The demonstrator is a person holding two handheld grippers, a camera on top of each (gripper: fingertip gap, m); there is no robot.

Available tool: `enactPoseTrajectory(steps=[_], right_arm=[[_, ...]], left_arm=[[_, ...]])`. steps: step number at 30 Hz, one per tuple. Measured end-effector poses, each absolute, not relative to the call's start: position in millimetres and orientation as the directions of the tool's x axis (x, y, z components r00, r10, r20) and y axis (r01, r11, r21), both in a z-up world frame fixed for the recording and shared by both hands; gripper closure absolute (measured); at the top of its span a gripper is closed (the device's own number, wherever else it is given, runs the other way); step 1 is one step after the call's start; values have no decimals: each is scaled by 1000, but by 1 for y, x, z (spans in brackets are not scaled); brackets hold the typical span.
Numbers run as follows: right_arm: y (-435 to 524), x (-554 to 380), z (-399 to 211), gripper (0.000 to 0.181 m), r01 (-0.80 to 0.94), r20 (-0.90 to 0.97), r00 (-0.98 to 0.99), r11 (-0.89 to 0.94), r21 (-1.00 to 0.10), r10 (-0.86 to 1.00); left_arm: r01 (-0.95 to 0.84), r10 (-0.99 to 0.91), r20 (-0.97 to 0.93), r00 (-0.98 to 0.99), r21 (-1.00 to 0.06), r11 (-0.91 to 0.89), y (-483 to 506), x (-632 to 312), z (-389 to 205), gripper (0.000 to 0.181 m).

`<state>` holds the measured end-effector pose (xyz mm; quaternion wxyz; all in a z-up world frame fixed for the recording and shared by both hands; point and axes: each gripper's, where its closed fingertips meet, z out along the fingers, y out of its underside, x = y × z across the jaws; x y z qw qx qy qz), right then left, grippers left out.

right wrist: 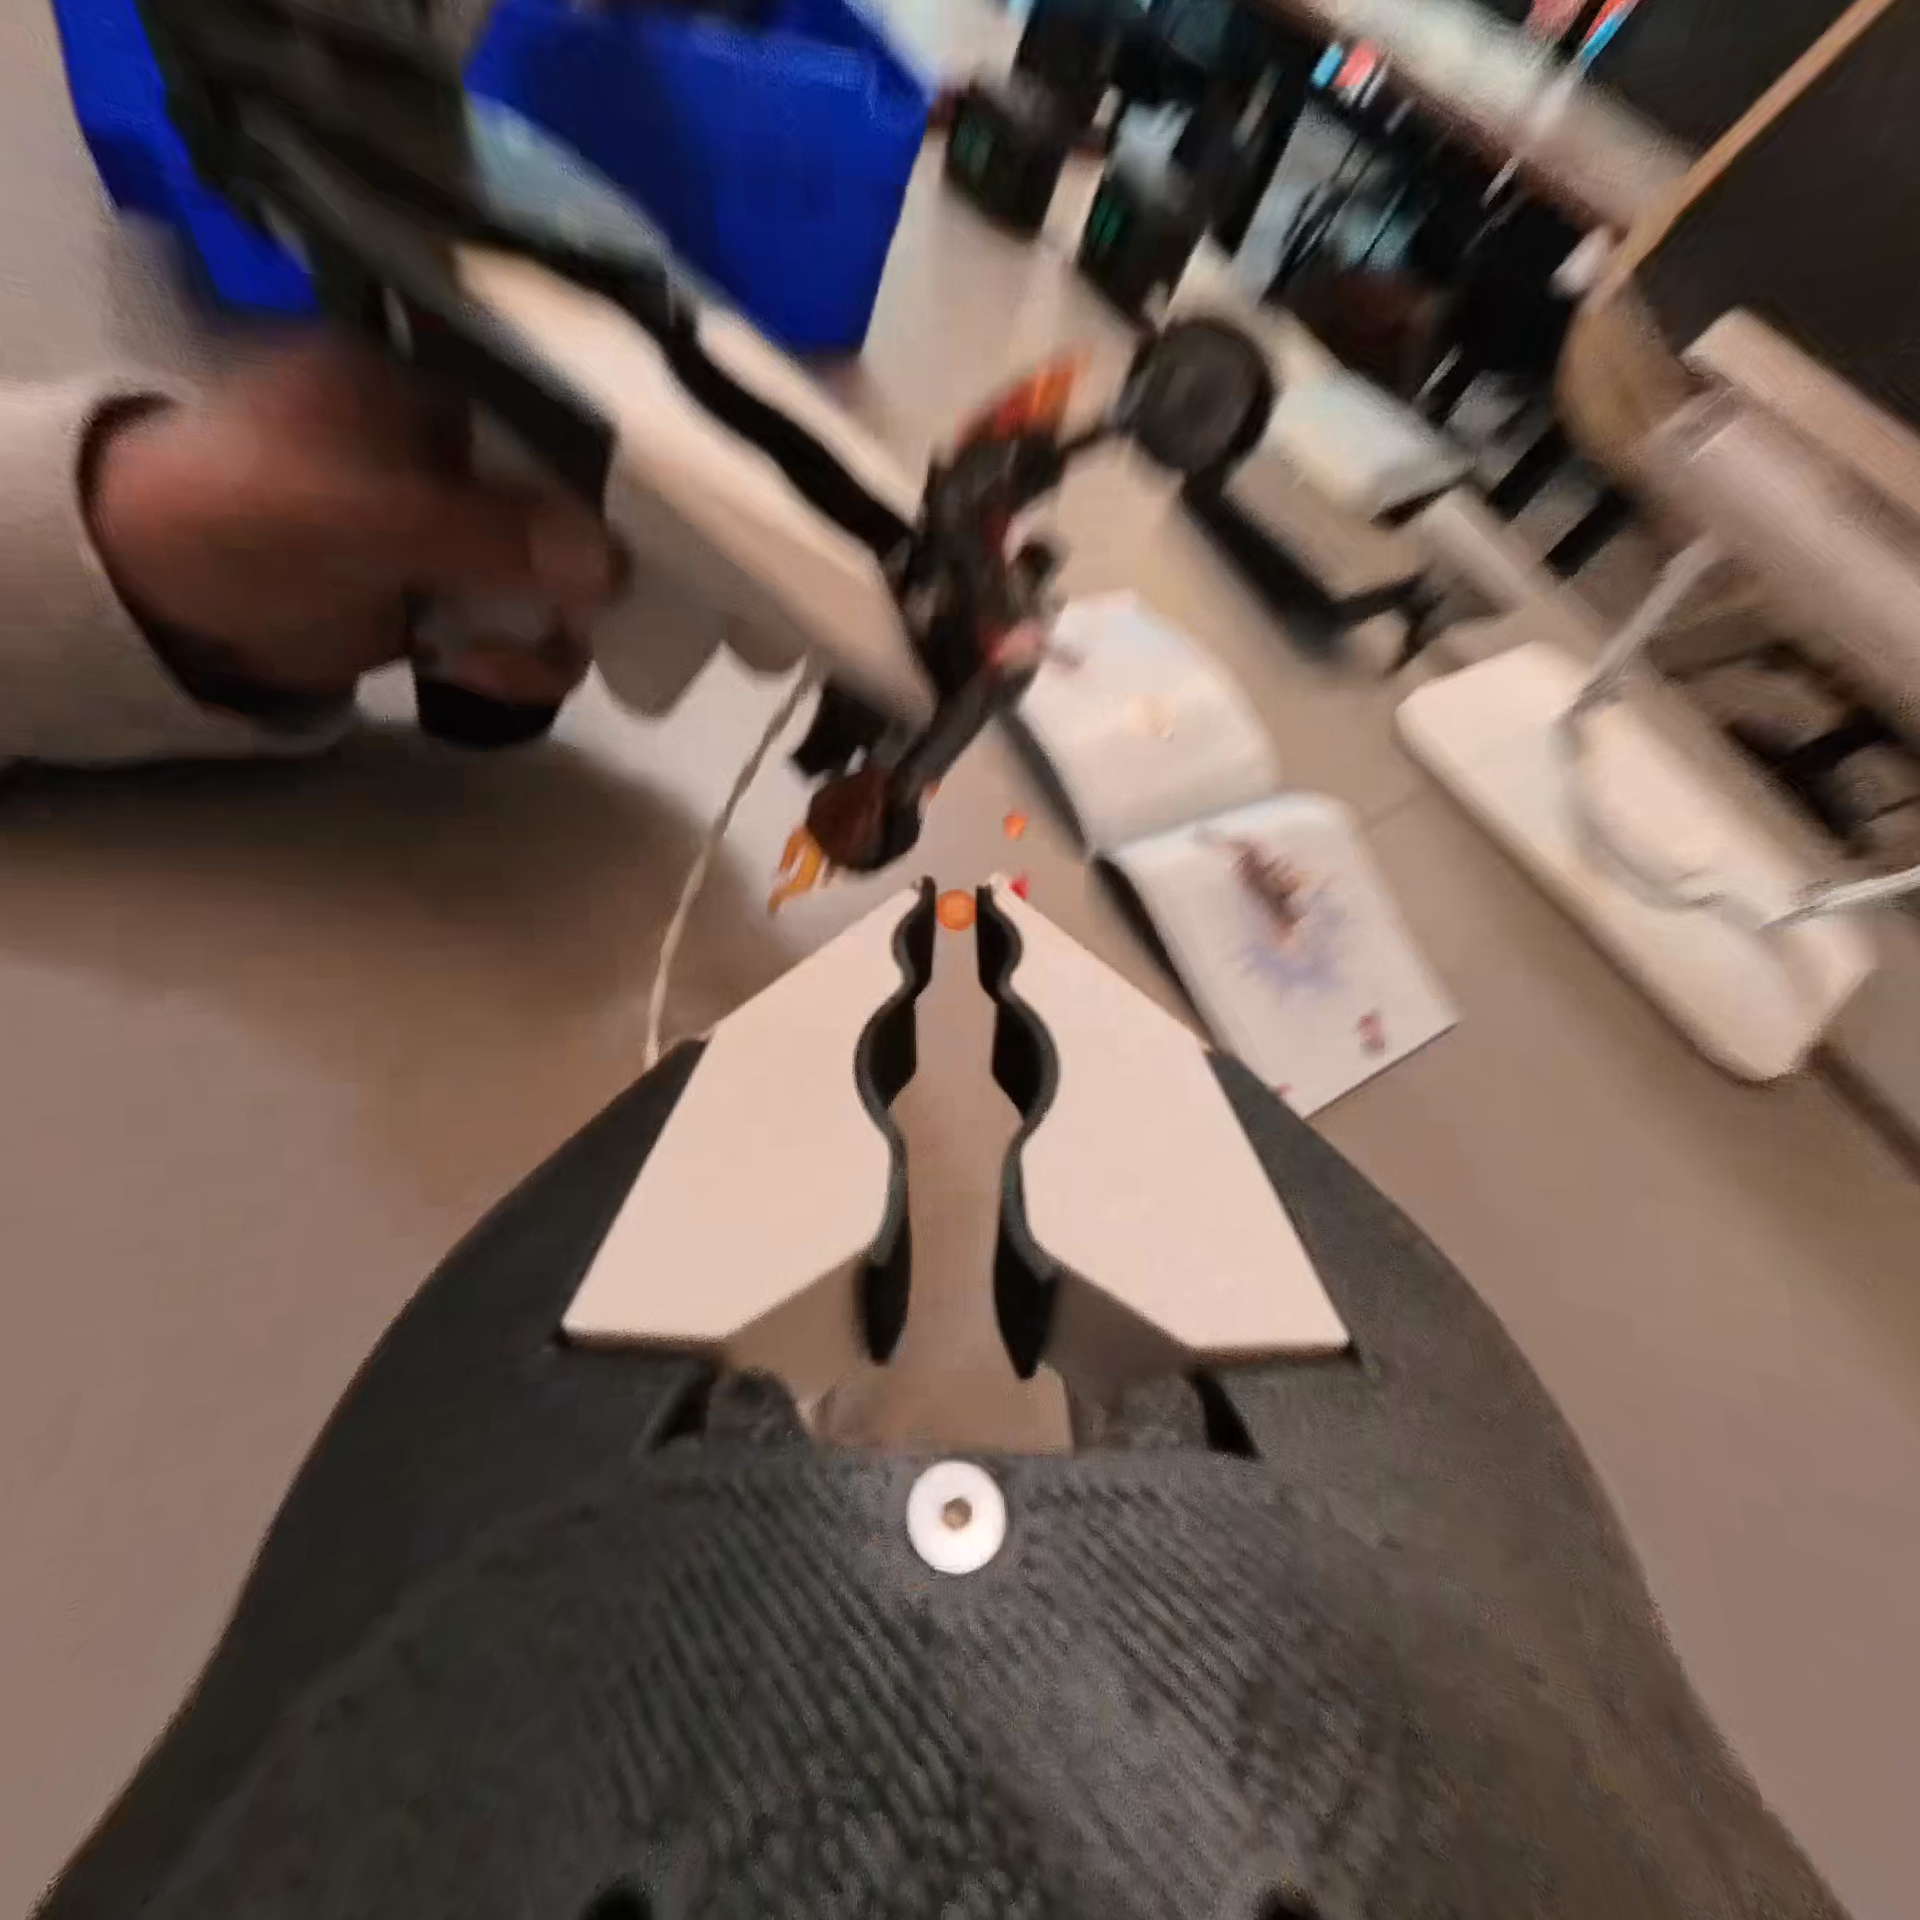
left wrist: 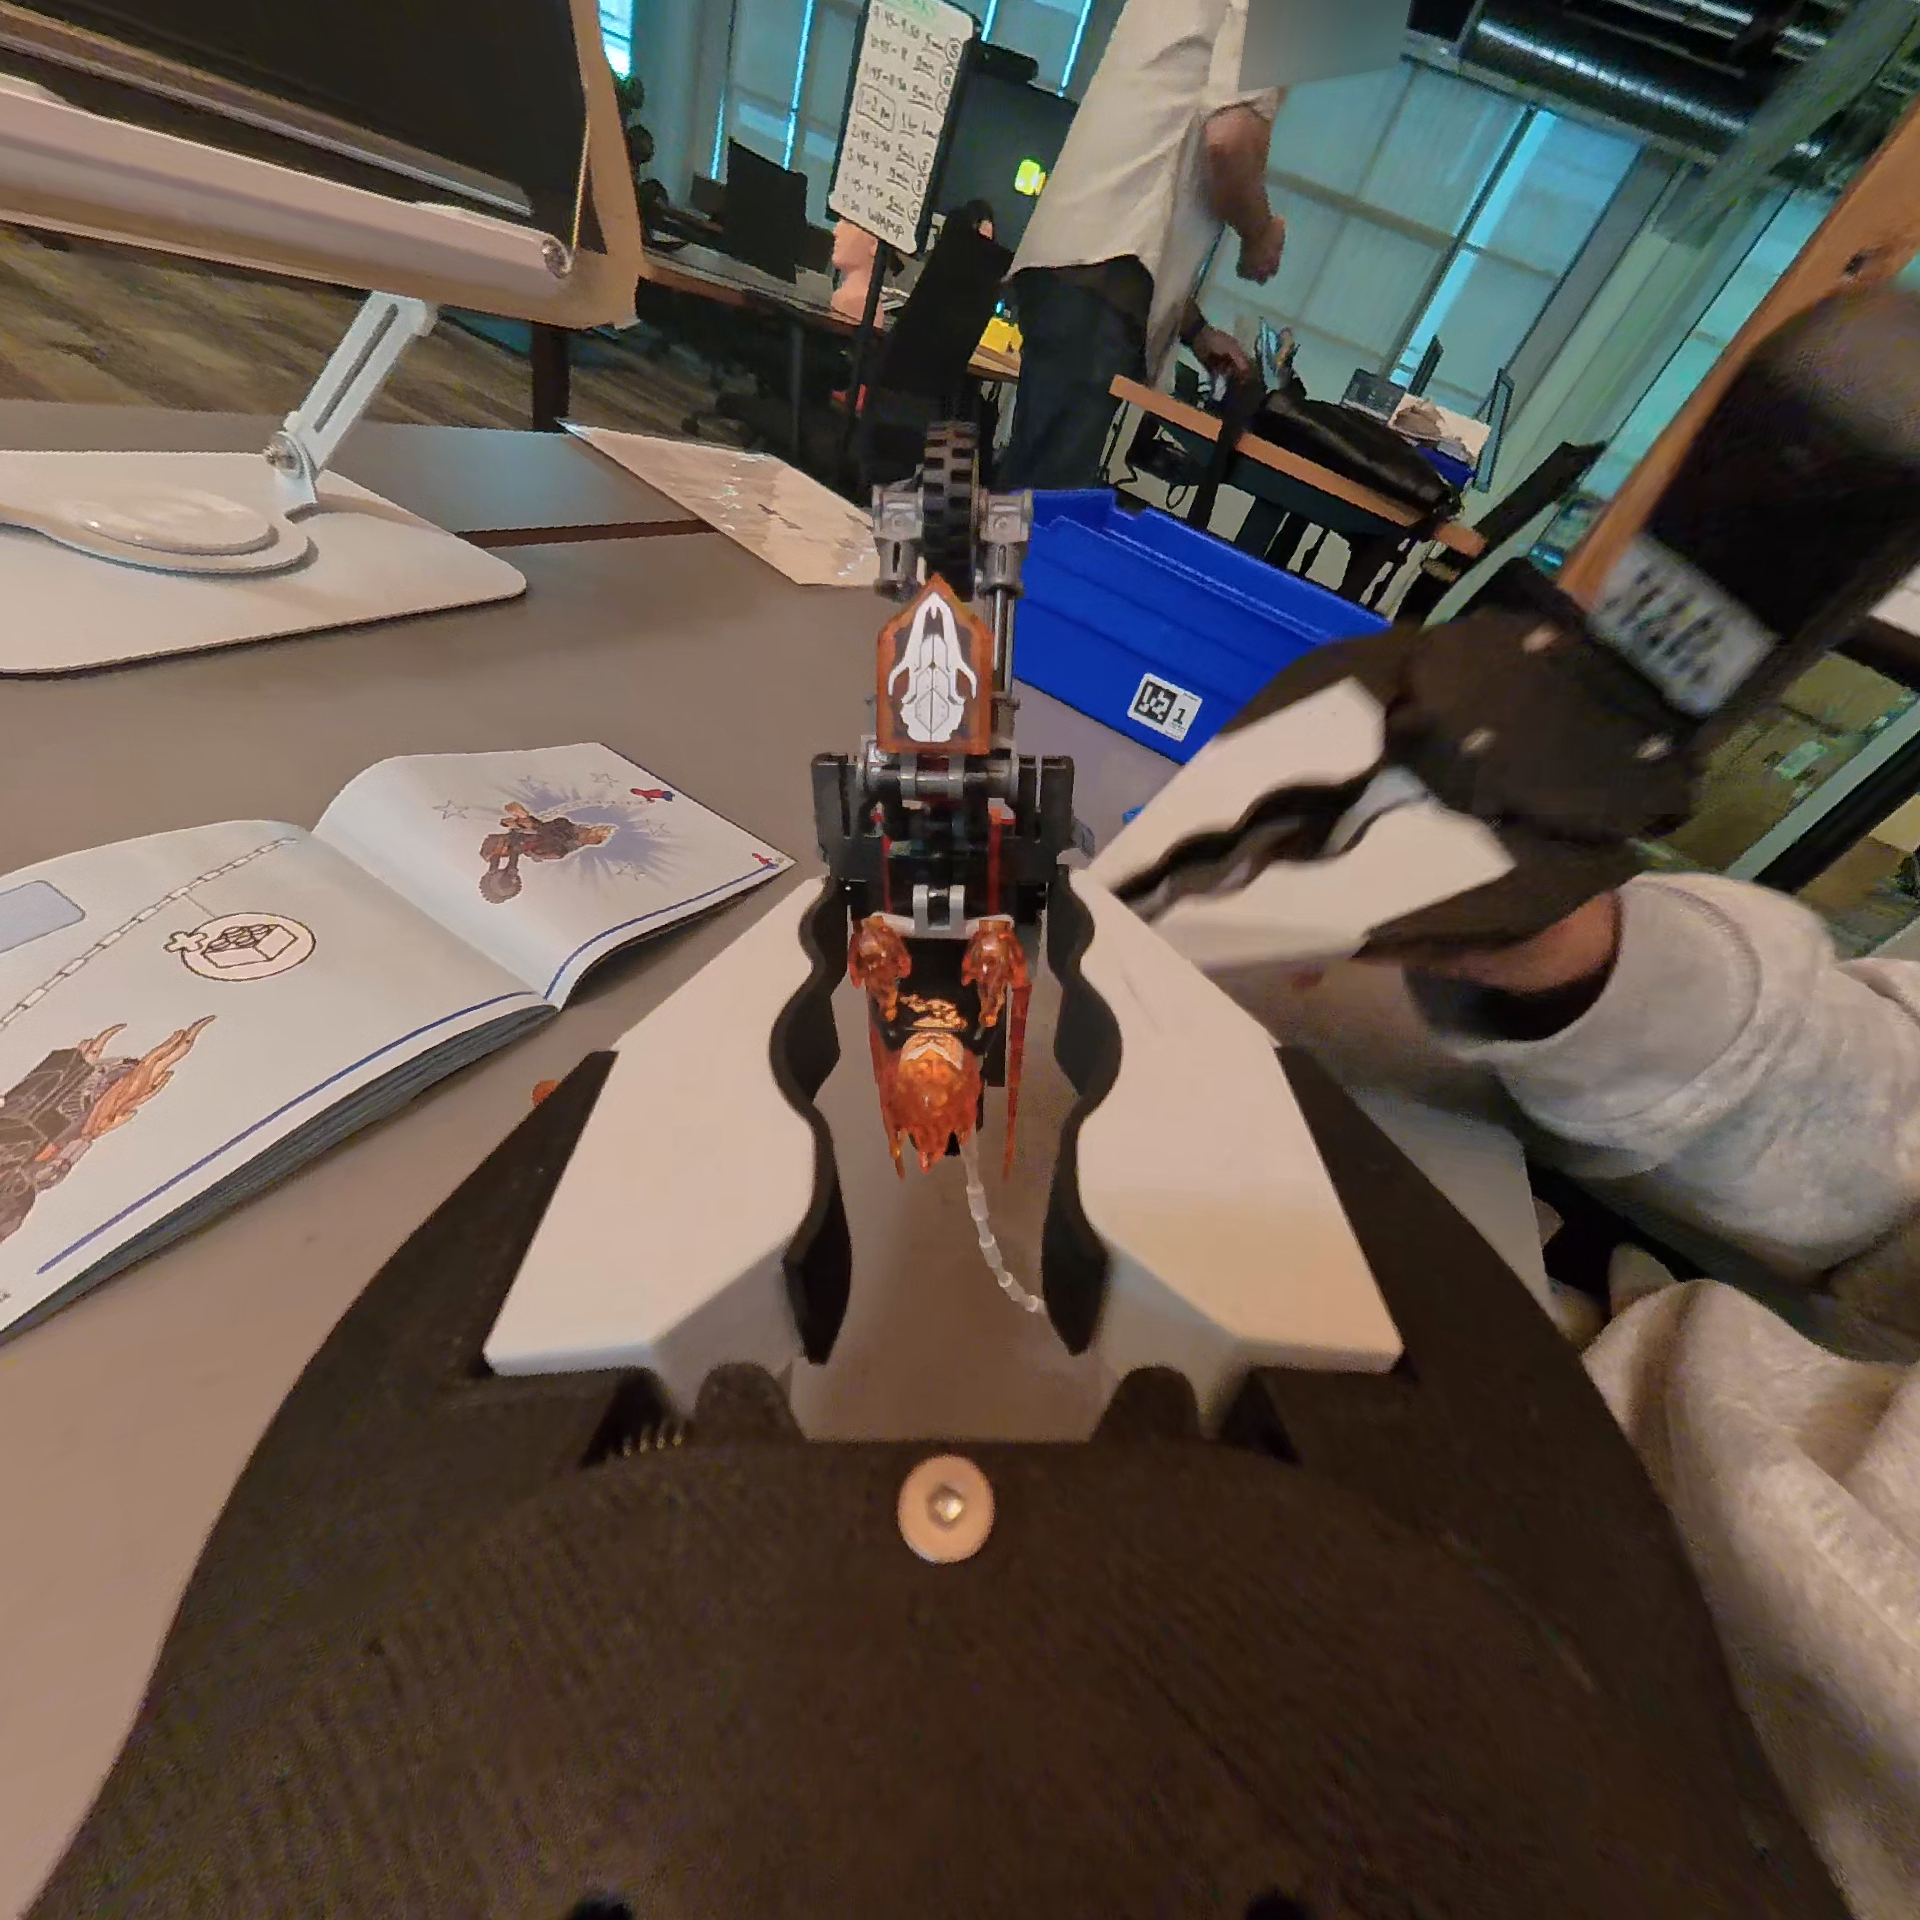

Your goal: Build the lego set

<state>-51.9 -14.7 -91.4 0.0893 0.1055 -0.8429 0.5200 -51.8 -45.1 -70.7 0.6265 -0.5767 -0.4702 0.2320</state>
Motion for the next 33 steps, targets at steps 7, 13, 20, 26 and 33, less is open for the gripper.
enactPoseTrajectory(steps=[7,13,20,26,33], right_arm=[[-27,-41,-12,177,-236,237,-971,243,-941,-28],[-32,-34,-9,177,210,-231,-964,160,-965,-128],[-35,-30,-13,177,600,-629,-729,192,-777,-270],[-38,-30,-12,176,653,-671,-675,177,-737,-306],[-40,-27,-8,177,578,-582,-746,120,-807,-324]], left_arm=[[197,871,161,464,-978,76,-33,-50,-69,144],[118,872,121,475,-990,73,-32,-45,-55,144],[70,881,76,466,-996,49,-31,-43,-49,144],[63,876,94,474,-995,73,-32,-42,-46,144],[74,845,172,506,-985,157,-30,-42,-43,144]])
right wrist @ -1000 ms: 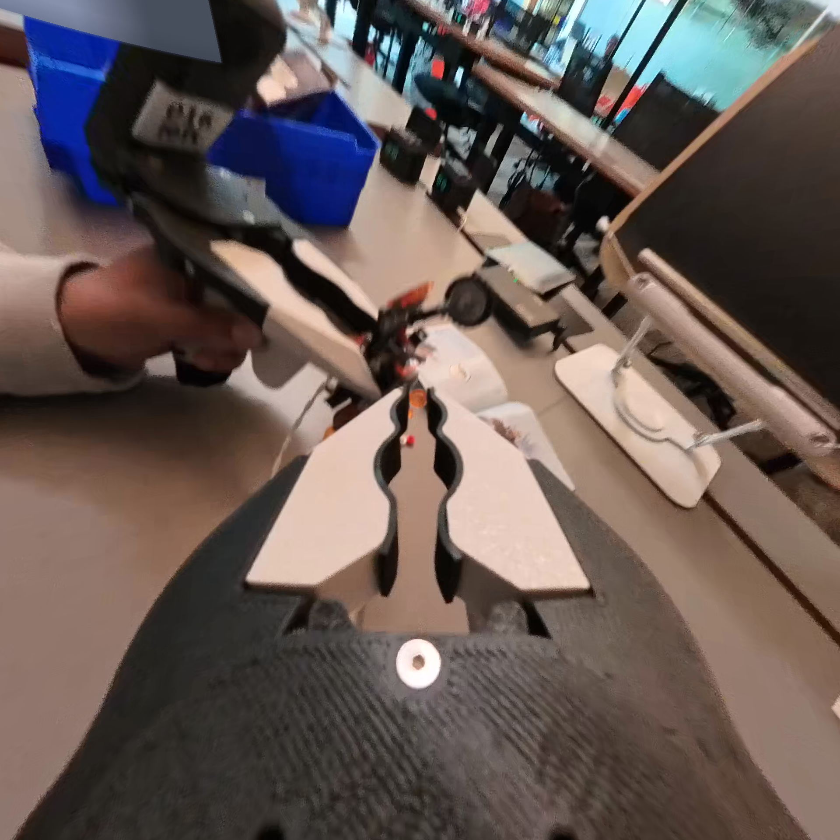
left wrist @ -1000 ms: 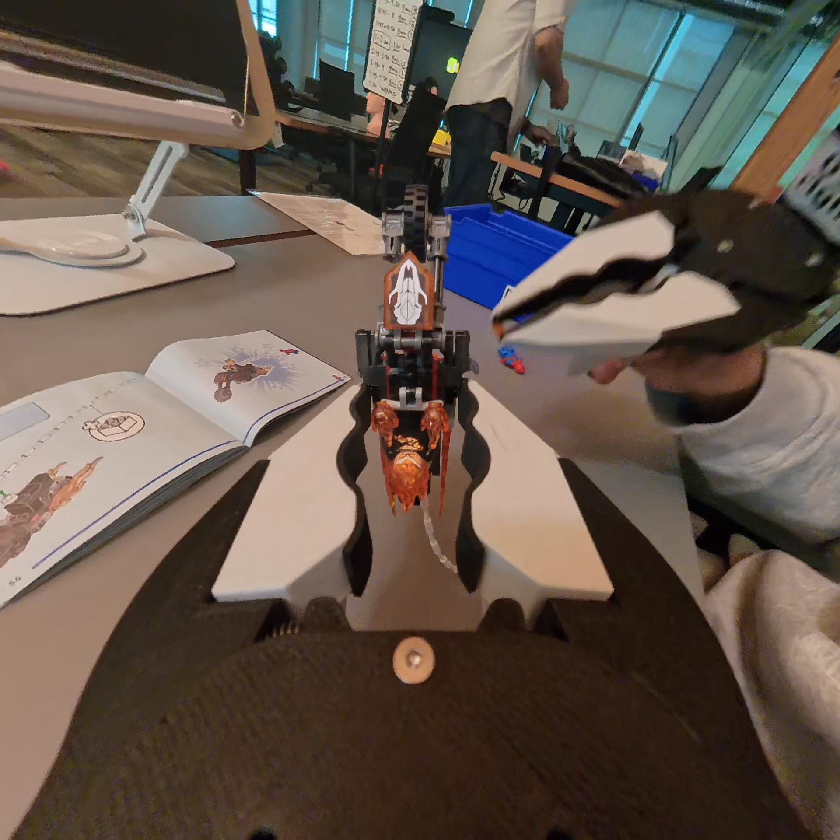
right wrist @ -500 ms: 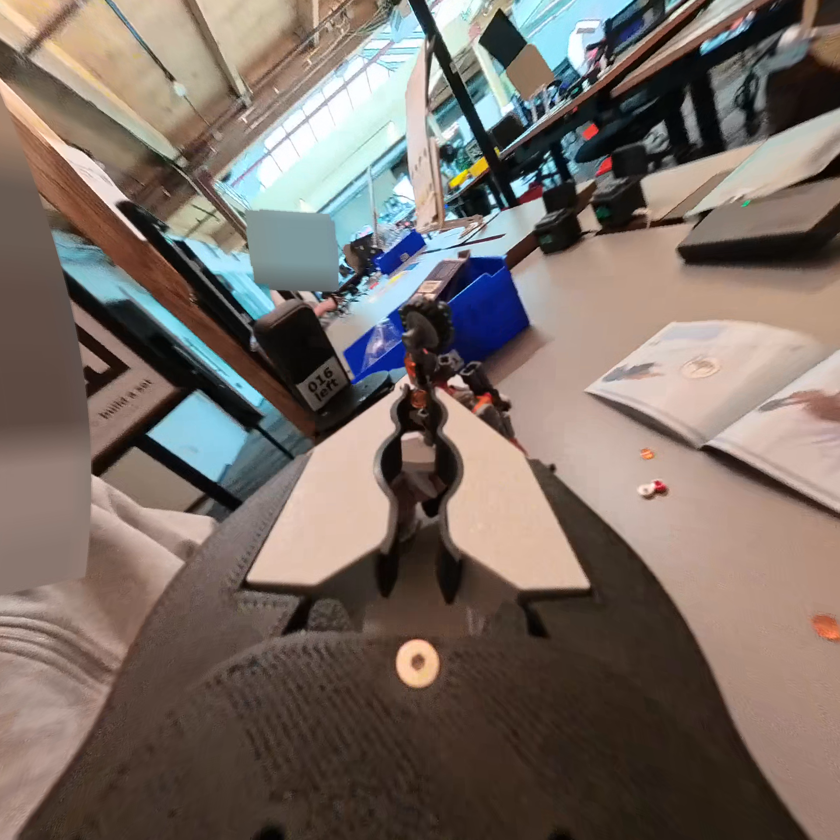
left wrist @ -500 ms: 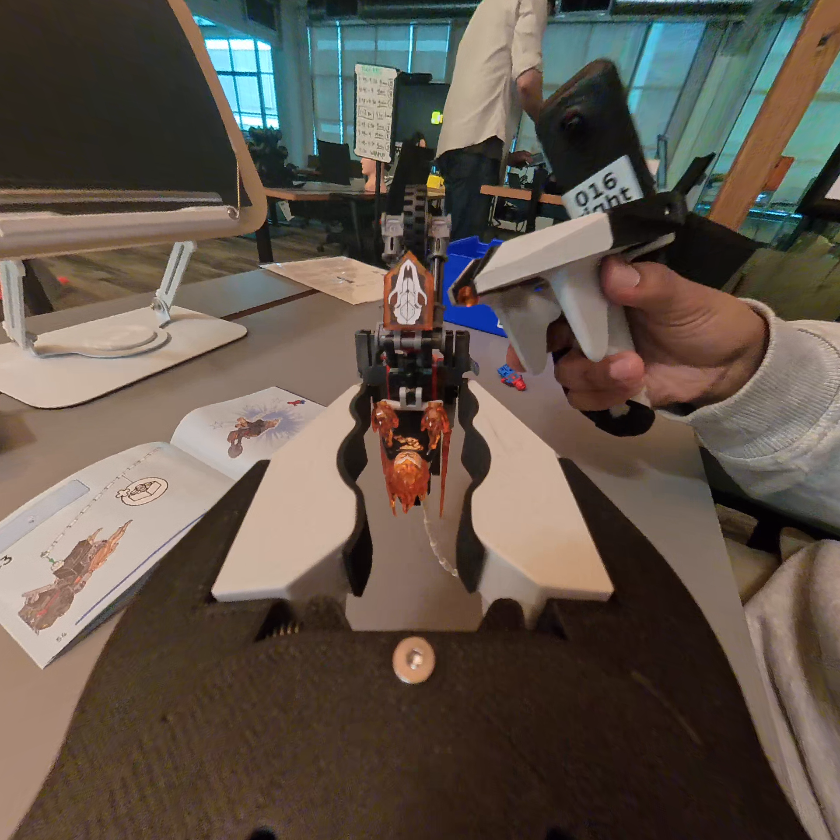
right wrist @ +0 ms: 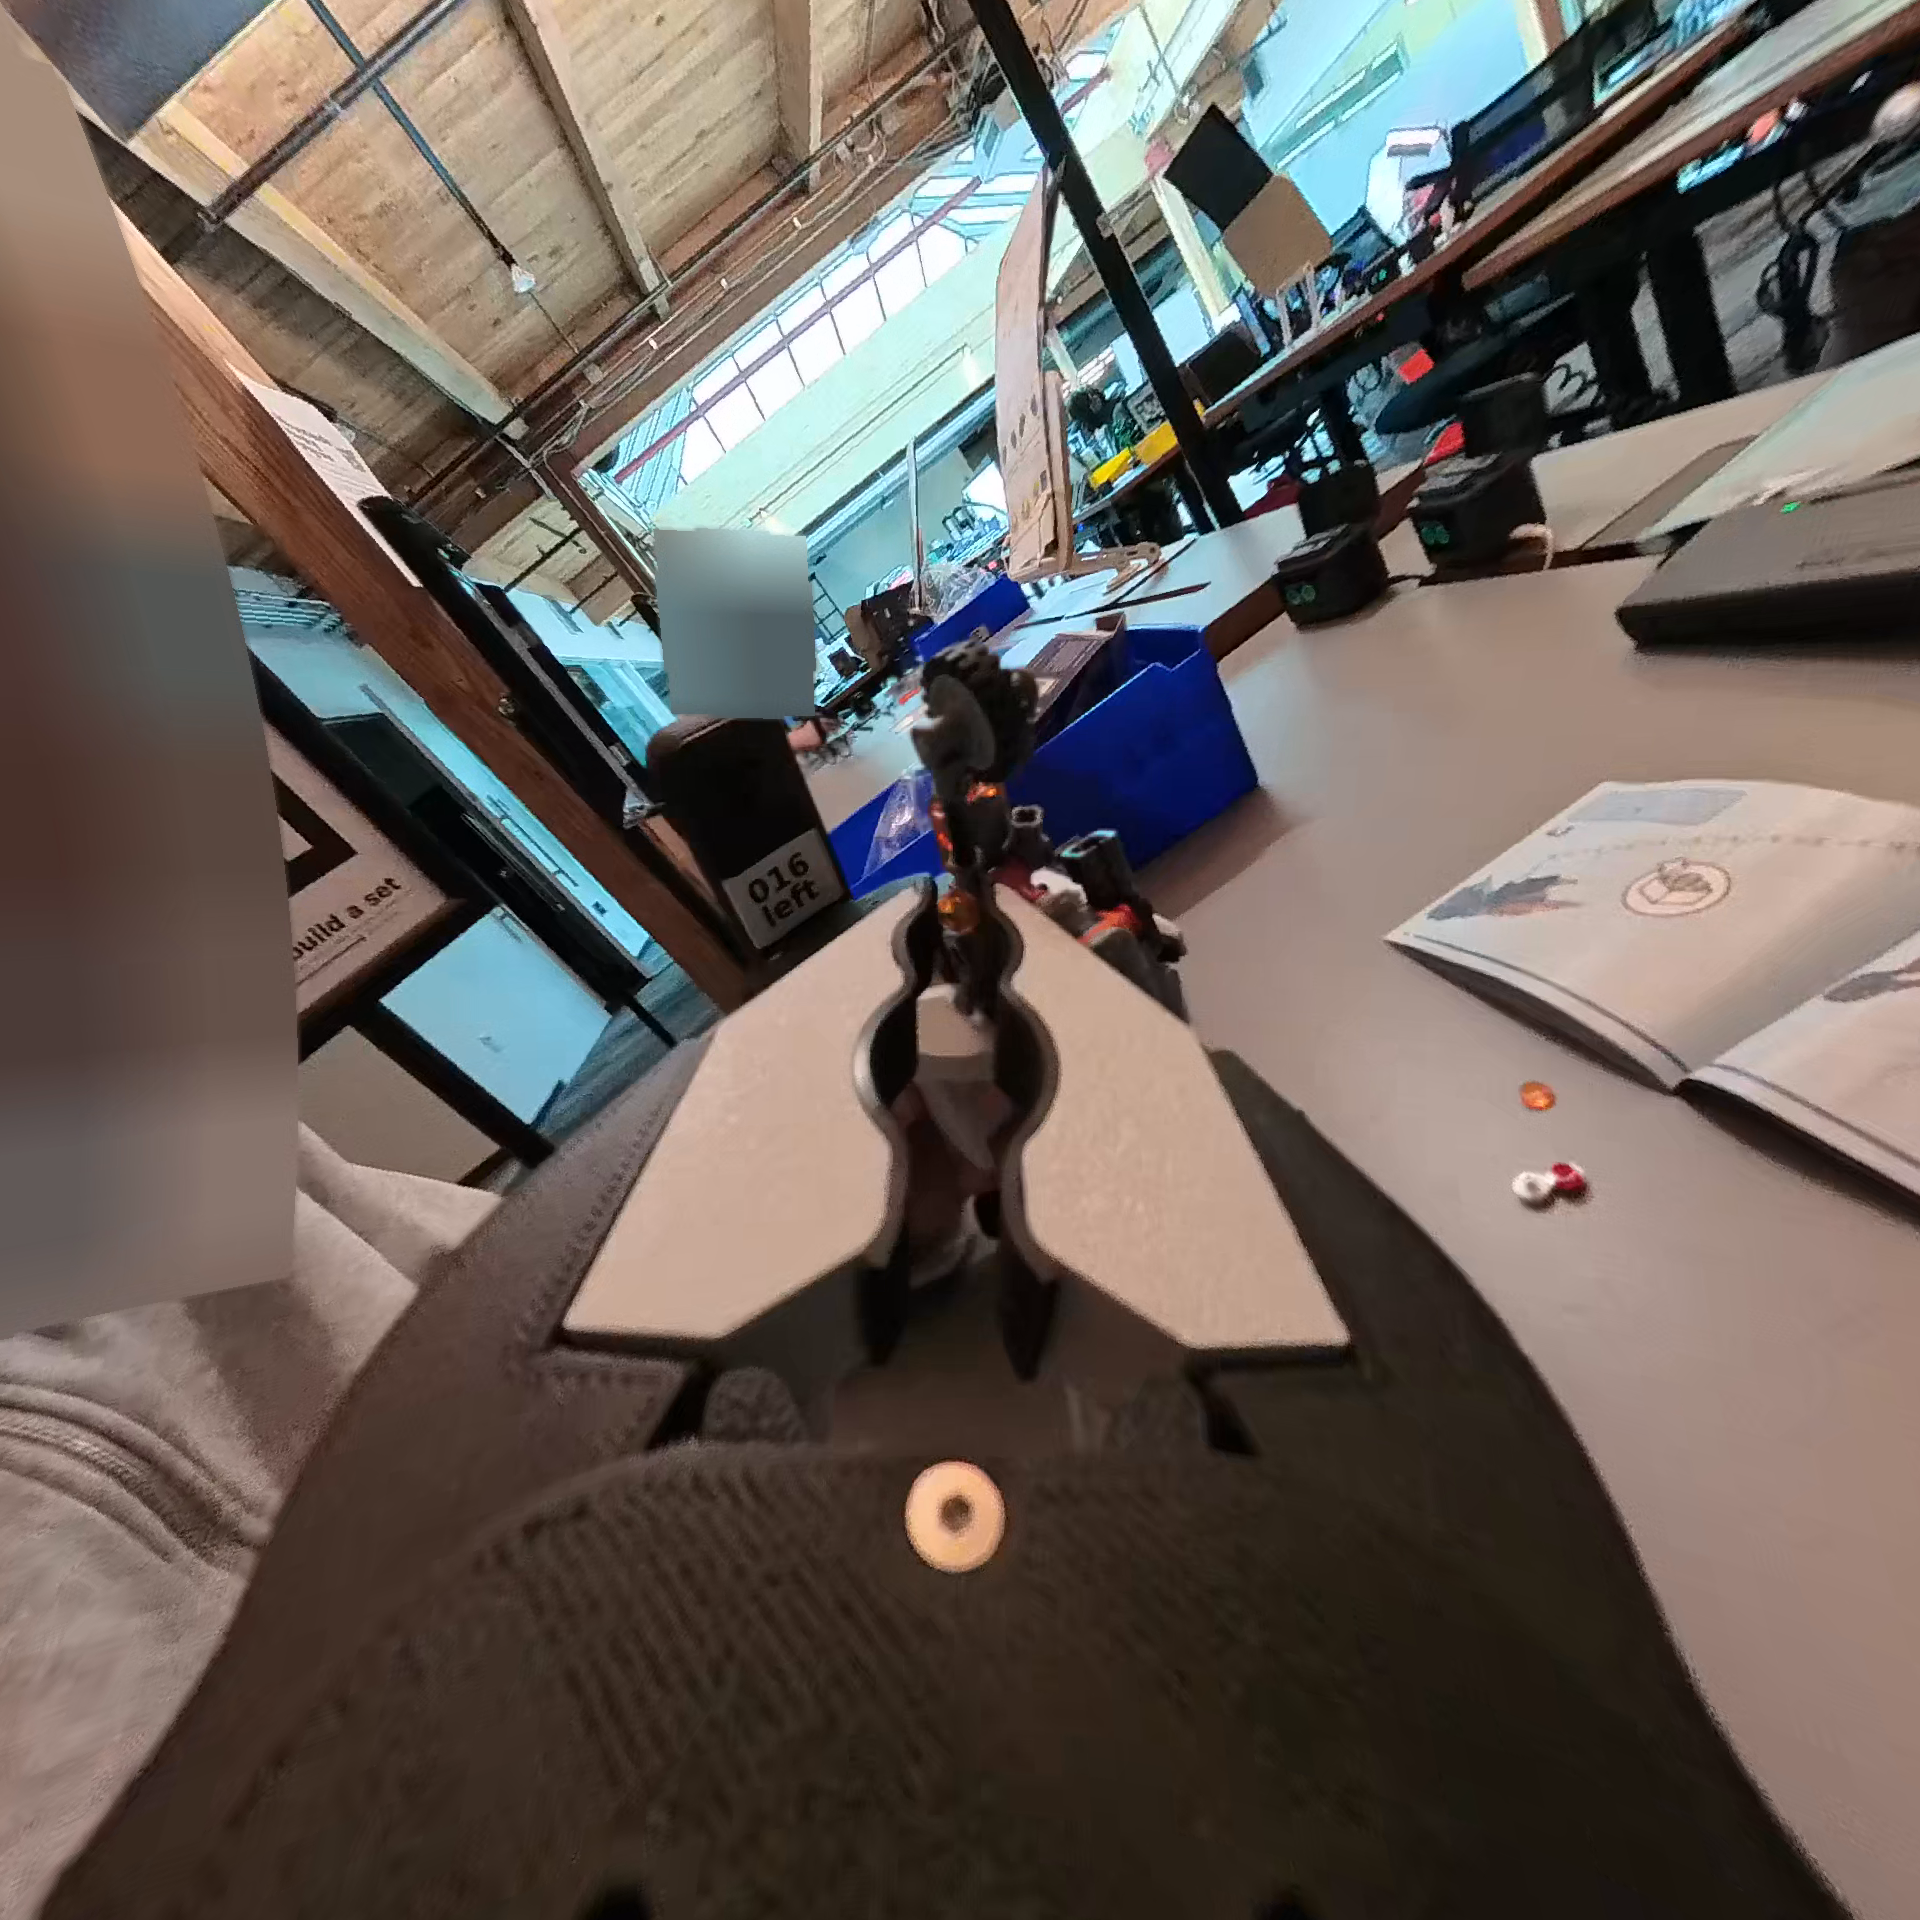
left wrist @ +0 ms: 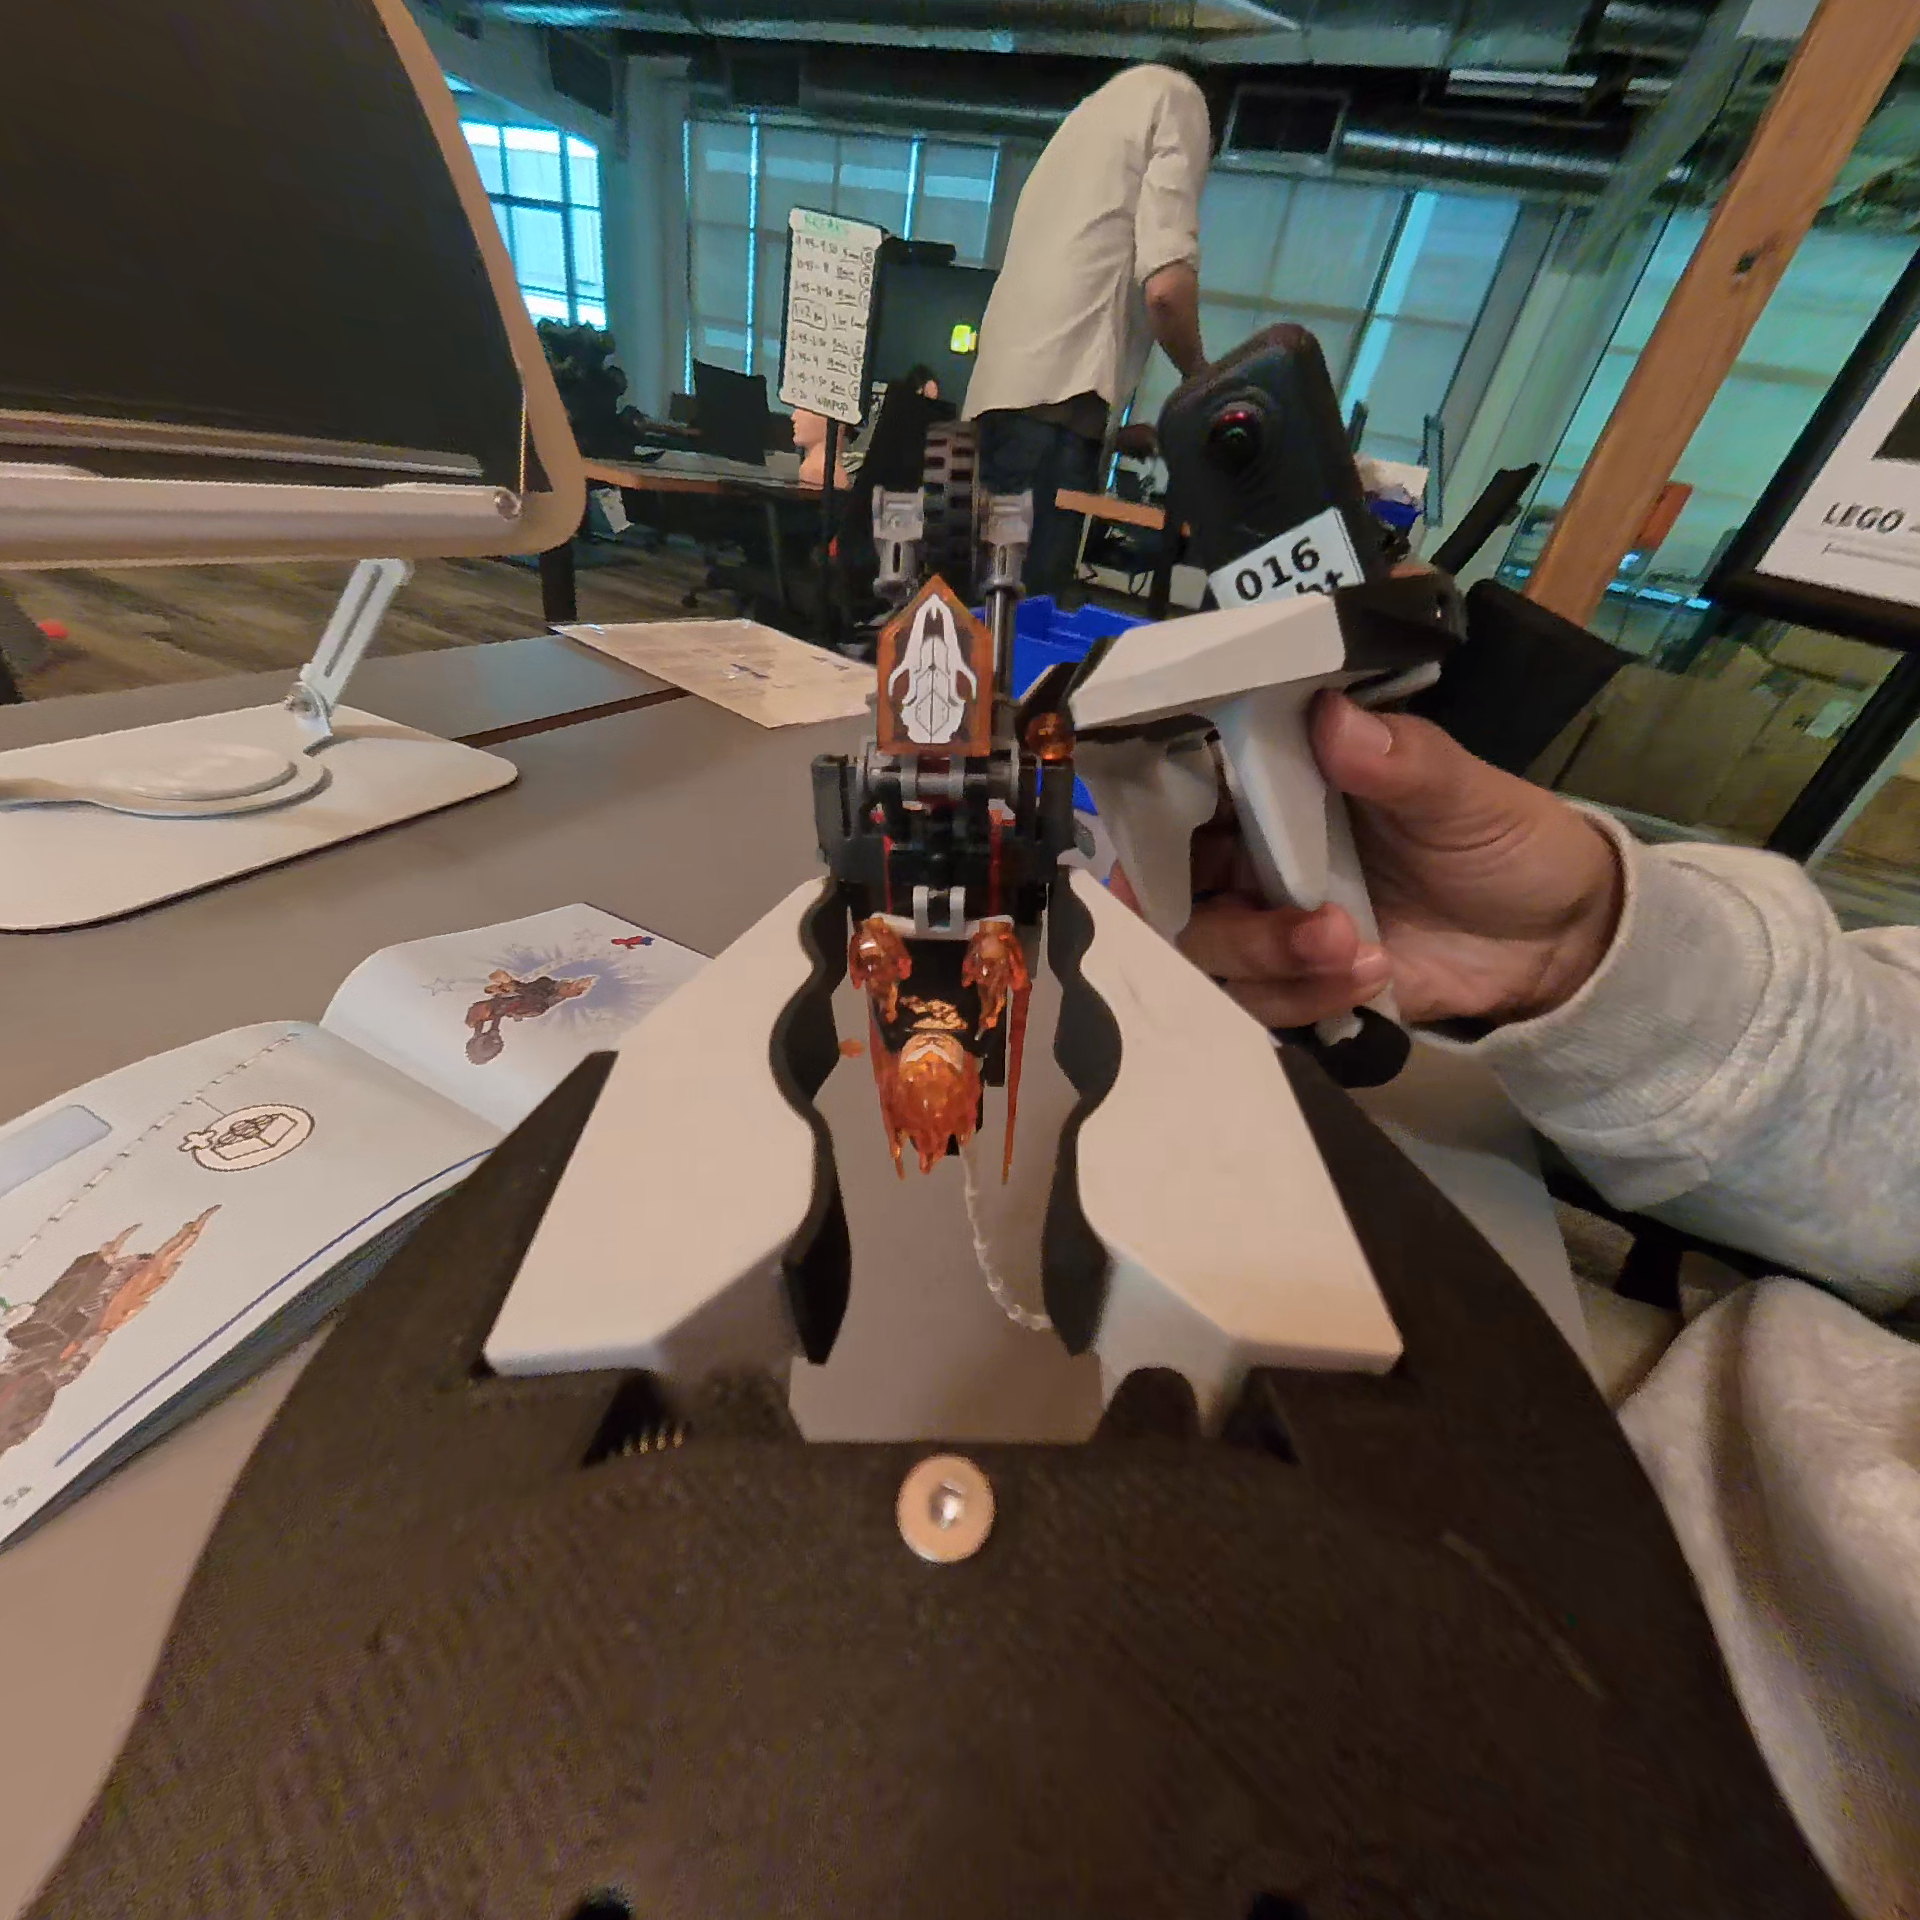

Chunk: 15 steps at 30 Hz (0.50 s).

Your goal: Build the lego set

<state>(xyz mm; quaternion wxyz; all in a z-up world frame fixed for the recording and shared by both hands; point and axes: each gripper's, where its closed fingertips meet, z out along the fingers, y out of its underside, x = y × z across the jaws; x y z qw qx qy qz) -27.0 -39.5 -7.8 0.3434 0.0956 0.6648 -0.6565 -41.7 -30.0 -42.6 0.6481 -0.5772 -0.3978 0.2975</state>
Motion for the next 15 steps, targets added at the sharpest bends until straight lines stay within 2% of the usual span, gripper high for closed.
enactPoseTrajectory(steps=[7,15], right_arm=[[-42,-26,-8,176,446,-450,-847,85,-891,-283],[-39,-24,-6,175,373,-385,-883,98,-923,-270]], left_arm=[[67,828,211,520,-976,207,-32,-40,-38,144],[61,826,211,522,-976,210,-32,-39,-37,144]])
